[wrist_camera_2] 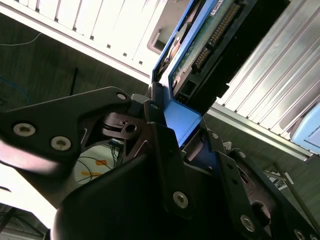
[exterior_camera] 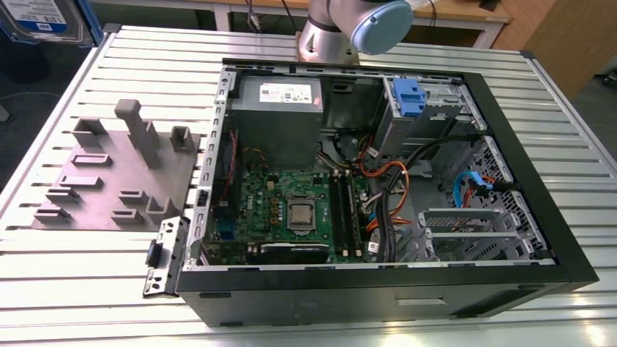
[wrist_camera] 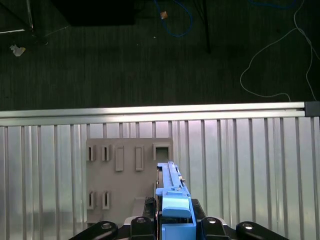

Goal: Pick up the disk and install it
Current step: 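Pick up the disk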

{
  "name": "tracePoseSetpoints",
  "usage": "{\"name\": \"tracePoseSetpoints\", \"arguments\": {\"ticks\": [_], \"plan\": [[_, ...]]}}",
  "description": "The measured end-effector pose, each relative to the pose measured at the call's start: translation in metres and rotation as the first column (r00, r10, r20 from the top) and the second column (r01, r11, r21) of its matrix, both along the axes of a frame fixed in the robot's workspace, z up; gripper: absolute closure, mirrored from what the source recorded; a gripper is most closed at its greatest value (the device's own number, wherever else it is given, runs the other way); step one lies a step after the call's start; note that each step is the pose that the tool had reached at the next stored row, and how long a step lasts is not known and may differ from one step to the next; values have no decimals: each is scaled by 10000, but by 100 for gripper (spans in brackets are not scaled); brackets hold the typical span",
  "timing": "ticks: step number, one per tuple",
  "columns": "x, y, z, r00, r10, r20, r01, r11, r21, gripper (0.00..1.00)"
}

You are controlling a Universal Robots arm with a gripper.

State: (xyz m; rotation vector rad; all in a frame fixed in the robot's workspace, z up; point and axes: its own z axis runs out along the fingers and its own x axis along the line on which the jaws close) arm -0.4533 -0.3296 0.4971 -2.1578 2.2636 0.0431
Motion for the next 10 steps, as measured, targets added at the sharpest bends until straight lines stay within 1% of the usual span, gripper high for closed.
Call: {"name": "tracePoseSetpoints", "arguments": {"ticks": [10], "plan": [[40, -1, 1, 10000, 0, -1, 0, 10000, 0, 64]]}}
